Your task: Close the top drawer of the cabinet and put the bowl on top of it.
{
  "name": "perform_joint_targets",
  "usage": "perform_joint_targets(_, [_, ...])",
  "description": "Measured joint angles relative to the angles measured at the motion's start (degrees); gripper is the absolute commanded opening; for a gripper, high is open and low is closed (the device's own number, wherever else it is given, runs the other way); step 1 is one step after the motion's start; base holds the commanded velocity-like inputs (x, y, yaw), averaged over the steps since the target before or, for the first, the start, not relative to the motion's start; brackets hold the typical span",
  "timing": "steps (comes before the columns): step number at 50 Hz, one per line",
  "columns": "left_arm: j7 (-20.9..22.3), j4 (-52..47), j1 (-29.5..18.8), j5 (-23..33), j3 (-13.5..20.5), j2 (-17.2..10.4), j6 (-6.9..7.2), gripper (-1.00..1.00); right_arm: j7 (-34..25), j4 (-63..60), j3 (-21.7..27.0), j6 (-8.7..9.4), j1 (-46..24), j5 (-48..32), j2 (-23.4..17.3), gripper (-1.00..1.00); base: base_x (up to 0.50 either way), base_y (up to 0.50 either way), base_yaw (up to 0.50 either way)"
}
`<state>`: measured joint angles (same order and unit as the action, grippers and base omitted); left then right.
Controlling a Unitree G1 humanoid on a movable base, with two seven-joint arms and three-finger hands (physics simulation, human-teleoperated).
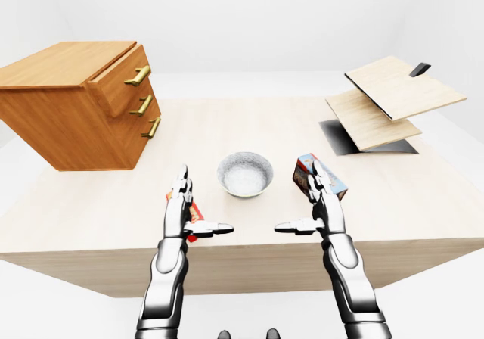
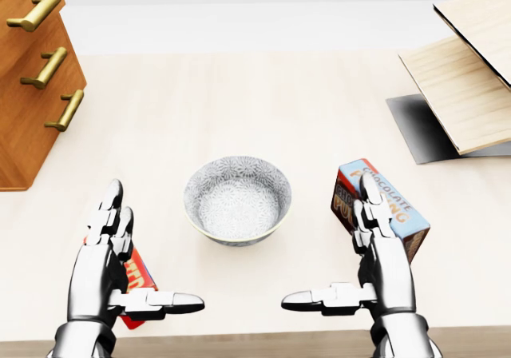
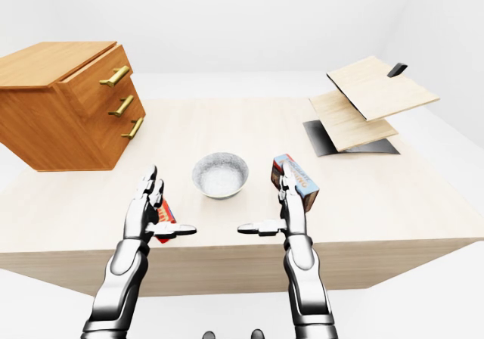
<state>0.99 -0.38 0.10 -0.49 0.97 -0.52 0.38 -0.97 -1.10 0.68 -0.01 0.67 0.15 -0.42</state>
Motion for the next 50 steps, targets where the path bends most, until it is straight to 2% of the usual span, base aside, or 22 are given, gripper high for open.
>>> perform_joint_targets(10, [1.61, -2.35, 1.01, -0.41, 0.76, -0.47, 1.37, 1.00, -1.63, -4.09, 0.48, 0.98, 2.22, -0.12, -0.37, 1.00, 0.00, 0.00, 0.00])
perform_joint_targets(25, [3.30, -14.28, 7.39, 0.13, -0.60, -0.06, 4.48, 1.00, -3.90, -13.84, -2.00, 1.38, 9.36, -1.63, -0.20, 1.00, 0.00, 0.00, 0.00])
perform_joint_targets(50, [4.89, -26.43, 14.28, 0.17, -0.50, 0.29, 4.62, 1.00, -6.13, -28.25, -2.76, 2.20, 18.10, 0.66, -0.42, 1.00, 0.00, 0.00, 0.00])
